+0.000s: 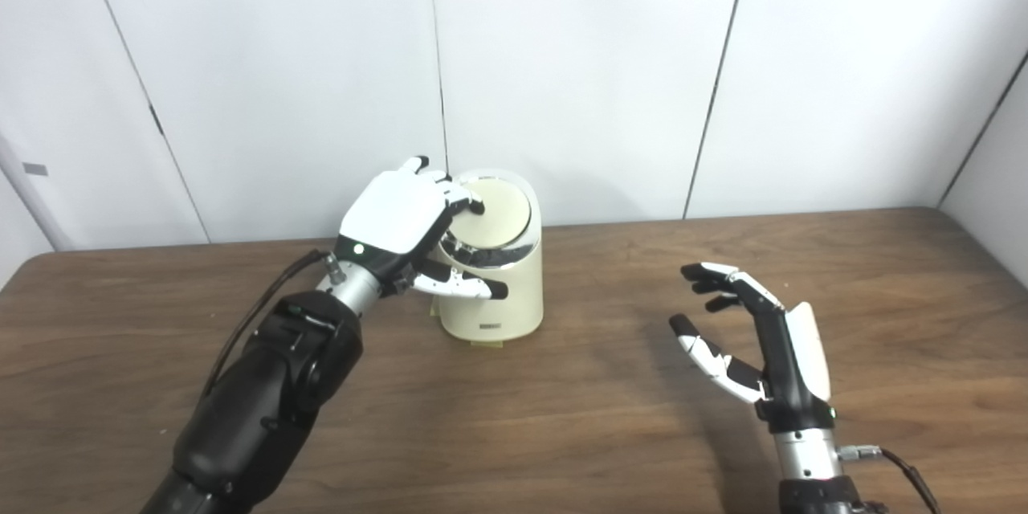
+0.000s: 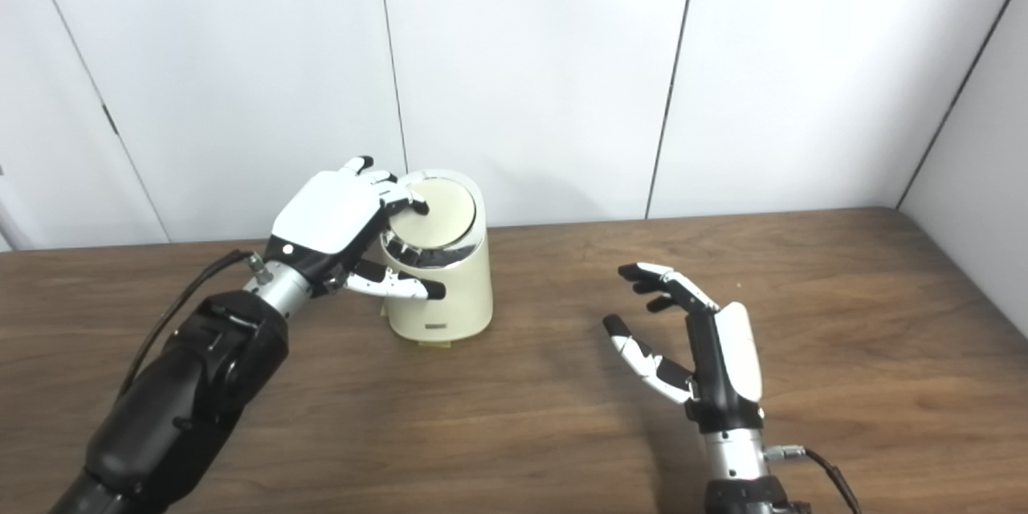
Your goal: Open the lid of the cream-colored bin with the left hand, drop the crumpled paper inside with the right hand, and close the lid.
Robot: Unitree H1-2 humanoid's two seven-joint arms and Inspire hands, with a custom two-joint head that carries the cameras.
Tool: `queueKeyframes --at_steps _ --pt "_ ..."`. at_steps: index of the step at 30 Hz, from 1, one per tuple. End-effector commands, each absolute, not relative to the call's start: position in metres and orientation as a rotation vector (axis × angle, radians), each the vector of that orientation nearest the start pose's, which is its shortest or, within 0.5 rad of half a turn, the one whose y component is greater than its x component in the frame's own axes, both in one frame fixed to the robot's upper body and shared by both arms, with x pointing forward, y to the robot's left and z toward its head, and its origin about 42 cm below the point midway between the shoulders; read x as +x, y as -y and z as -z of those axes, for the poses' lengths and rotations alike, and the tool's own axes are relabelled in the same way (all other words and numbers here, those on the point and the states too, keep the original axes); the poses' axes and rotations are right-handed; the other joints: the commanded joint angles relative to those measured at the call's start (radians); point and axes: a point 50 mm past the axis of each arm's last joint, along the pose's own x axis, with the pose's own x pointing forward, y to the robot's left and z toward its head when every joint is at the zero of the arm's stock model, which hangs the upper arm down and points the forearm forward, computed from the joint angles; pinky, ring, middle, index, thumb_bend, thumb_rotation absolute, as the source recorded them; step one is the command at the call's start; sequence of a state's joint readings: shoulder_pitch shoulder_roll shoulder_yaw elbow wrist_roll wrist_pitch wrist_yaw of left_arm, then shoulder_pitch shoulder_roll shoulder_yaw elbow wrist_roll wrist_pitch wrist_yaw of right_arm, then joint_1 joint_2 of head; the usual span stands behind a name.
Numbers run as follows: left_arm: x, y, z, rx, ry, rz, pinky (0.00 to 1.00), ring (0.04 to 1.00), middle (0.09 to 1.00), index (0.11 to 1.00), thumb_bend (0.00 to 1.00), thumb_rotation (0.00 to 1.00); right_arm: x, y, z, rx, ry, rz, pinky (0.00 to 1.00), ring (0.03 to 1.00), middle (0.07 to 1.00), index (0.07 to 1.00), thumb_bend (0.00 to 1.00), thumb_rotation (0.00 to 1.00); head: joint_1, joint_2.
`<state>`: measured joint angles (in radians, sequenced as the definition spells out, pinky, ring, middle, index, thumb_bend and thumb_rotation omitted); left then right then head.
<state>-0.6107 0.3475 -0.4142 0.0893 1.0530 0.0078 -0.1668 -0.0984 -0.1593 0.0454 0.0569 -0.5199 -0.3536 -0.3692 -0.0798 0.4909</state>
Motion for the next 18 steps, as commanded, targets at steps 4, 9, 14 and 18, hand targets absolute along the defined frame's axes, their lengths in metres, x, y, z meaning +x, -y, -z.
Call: queueKeyframes --at_steps 4,9,14,18 --pt "0.442 -0.183 -0.243 1.696 0.529 0.272 0.94 0.852 0.775 0.769 0.89 0.71 0.303 0.232 -0.118 -0.557 0.439 0.167 0.53 0.651 0.685 0.685 0.27 0.45 -0.003 0.006" --pt "0.443 -0.187 -0.229 1.838 0.562 0.286 0.96 0.857 0.792 0.772 0.89 0.73 0.303 0.233 -0.118 -0.551 0.442 0.167 0.53 0.650 0.686 0.683 0.27 0.46 -0.002 0.009" --pt "0.442 -0.189 -0.216 1.956 0.578 0.327 1.00 0.879 0.811 0.790 0.88 0.74 0.303 0.232 -0.119 -0.540 0.445 0.167 0.54 0.655 0.685 0.682 0.27 0.44 -0.005 0.010" --pt "0.442 -0.192 -0.203 2.015 0.598 0.347 0.96 0.871 0.805 0.785 0.90 0.74 0.302 0.232 -0.120 -0.537 0.443 0.169 0.54 0.656 0.685 0.684 0.27 0.43 -0.007 0.011"
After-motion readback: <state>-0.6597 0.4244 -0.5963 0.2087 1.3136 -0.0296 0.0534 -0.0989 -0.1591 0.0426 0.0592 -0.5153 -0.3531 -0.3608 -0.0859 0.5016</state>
